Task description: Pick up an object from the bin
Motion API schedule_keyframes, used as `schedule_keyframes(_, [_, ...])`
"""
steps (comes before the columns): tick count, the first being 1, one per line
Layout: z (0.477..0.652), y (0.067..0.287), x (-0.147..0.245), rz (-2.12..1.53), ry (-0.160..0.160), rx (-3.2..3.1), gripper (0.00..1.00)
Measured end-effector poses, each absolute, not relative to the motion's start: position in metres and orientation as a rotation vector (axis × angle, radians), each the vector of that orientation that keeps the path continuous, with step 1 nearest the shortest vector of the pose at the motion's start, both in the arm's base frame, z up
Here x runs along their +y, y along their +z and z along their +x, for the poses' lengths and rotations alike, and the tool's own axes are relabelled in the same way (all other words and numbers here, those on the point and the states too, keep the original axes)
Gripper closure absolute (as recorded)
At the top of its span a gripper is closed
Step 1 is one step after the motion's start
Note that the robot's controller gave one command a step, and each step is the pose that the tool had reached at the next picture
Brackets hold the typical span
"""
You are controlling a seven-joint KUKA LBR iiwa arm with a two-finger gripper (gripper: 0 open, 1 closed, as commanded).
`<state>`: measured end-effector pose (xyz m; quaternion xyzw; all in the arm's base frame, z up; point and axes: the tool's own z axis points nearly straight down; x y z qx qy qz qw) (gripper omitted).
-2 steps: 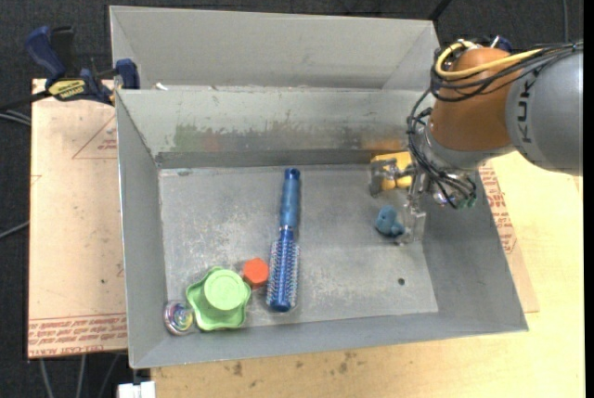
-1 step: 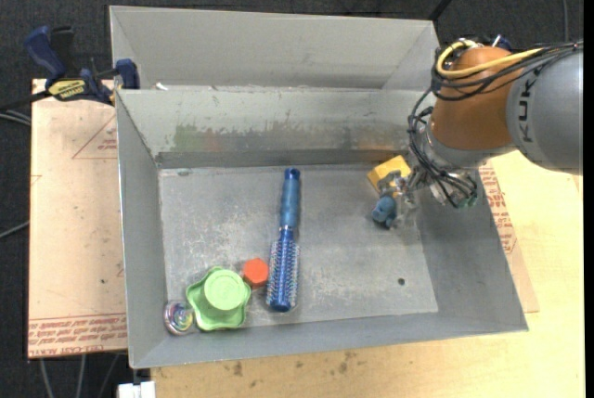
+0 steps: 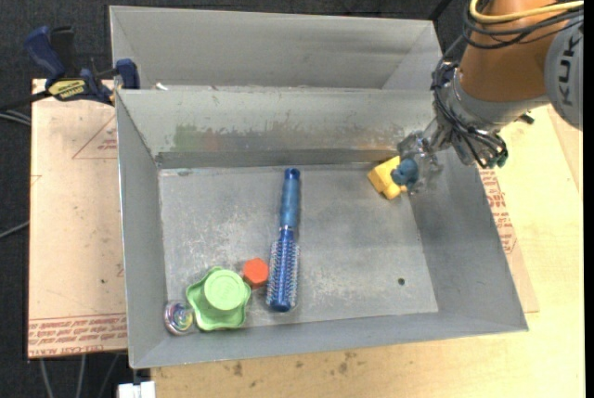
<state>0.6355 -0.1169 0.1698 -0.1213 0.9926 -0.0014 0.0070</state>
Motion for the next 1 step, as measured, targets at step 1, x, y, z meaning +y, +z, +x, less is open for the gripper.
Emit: schedule_keyframes(1, [0.6523,0.2602,-0.1201,-0.408,-0.006,3.100,1.00])
